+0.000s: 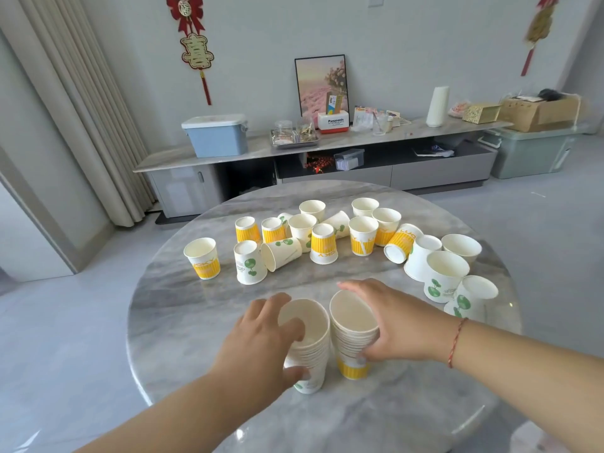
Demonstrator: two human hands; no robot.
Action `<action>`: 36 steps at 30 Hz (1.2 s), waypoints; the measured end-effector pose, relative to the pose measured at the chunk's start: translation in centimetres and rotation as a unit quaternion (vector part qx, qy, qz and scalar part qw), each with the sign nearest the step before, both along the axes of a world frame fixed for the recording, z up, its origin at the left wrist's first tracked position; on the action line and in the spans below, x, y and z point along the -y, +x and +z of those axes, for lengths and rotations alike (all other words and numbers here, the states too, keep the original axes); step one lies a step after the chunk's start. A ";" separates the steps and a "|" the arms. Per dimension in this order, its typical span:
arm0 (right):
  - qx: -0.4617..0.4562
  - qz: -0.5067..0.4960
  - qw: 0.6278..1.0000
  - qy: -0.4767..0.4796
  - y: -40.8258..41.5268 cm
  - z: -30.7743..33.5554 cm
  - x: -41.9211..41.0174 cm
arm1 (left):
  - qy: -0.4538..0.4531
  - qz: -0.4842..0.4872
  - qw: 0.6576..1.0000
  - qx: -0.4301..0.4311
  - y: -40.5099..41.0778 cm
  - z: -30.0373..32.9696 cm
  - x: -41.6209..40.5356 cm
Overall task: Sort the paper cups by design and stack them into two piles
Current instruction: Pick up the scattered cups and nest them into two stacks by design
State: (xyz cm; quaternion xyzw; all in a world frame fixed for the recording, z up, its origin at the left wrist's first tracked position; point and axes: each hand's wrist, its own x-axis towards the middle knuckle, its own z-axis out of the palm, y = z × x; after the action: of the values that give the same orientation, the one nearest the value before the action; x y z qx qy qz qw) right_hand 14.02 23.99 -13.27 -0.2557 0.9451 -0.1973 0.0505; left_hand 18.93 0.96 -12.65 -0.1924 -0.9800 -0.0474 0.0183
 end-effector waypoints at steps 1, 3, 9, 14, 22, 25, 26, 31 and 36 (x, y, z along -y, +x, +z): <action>-0.008 -0.010 1.000 0.000 -0.2 -0.3 0.1 | -0.009 0.006 1.000 0.000 -0.4 -0.3 -0.1; -0.018 -0.029 0.999 -0.004 -0.9 -0.6 0.1 | -0.023 0.026 0.999 0.001 -1.4 -0.7 -0.1; 0.020 -0.051 0.998 0.004 -3.6 0.5 -0.6 | -0.030 0.056 0.998 0.003 -4.3 -0.5 0.4; 0.023 -0.156 0.973 -0.171 -4.9 3.5 -4.6 | 0.067 0.036 0.993 -0.094 -4.0 0.8 0.2; 0.008 -0.359 0.931 0.065 -7.4 0.7 -13.2 | 0.131 -0.106 0.975 -0.144 -4.5 3.2 -8.1; 0.058 -0.351 0.925 0.130 -6.6 -0.5 -13.4 | 0.131 -0.121 0.976 -0.122 -4.9 3.3 -11.3; 0.067 -0.334 0.927 0.159 -6.6 -0.9 -13.4 | 0.130 -0.121 0.977 -0.116 -5.1 3.2 -12.0; 0.080 -0.273 0.935 0.212 -6.3 -2.2 -12.6 | 0.133 -0.099 0.983 -0.073 -6.0 3.1 -13.2; 0.083 -0.258 0.957 0.098 -5.0 2.1 -11.9 | 0.173 -0.074 0.982 -0.030 -7.2 4.0 -13.2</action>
State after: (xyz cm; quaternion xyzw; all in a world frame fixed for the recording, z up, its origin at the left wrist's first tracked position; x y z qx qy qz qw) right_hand 9.07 35.92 -11.17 0.0206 0.9860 -0.1307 0.1012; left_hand 11.72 14.16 -8.63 -0.2594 -0.9390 -0.2120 0.0775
